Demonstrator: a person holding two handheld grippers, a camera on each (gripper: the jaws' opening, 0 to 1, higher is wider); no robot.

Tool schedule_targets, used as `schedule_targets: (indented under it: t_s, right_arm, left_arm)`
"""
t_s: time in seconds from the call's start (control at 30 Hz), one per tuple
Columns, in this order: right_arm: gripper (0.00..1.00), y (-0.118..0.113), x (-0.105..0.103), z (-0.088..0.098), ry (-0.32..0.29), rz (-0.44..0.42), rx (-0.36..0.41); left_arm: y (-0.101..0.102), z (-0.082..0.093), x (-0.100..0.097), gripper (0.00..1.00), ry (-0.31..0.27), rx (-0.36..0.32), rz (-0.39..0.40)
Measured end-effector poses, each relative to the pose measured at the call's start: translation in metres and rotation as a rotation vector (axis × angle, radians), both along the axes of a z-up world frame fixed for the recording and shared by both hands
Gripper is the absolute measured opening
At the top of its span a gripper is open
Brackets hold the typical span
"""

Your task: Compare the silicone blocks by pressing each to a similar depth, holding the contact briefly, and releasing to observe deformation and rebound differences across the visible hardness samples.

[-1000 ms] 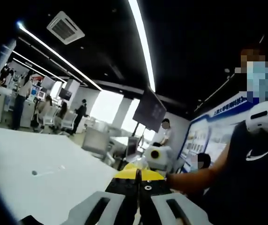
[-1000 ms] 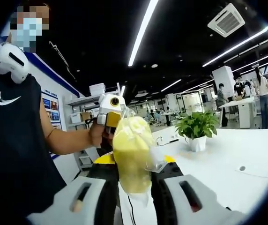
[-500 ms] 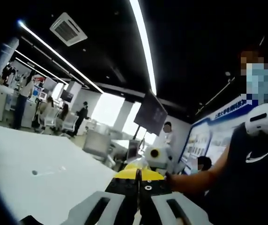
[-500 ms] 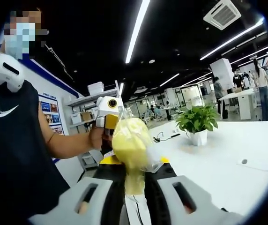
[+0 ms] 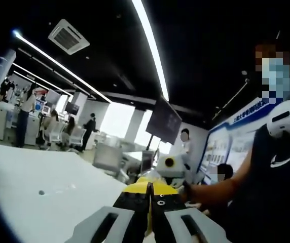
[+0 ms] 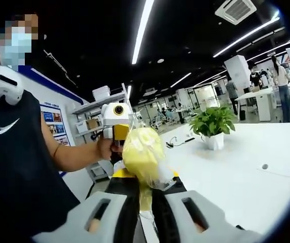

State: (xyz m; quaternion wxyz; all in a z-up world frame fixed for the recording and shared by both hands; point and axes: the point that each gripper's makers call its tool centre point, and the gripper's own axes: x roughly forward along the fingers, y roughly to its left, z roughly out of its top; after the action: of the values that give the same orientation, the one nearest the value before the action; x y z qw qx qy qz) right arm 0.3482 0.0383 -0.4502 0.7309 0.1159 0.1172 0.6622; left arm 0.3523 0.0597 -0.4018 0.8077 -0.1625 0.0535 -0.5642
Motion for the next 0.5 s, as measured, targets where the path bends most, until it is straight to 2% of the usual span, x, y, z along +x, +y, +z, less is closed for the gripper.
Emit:
schedule_targets:
  t_s: [0.5]
  right_arm:
    - [0.02,-0.0064,-0.0045,-0.0042,0.008,0.028,-0.021]
  left_arm:
    - [-0.0062,-0.0050,-0.0070,0.00,-0.018,0.019,-0.022]
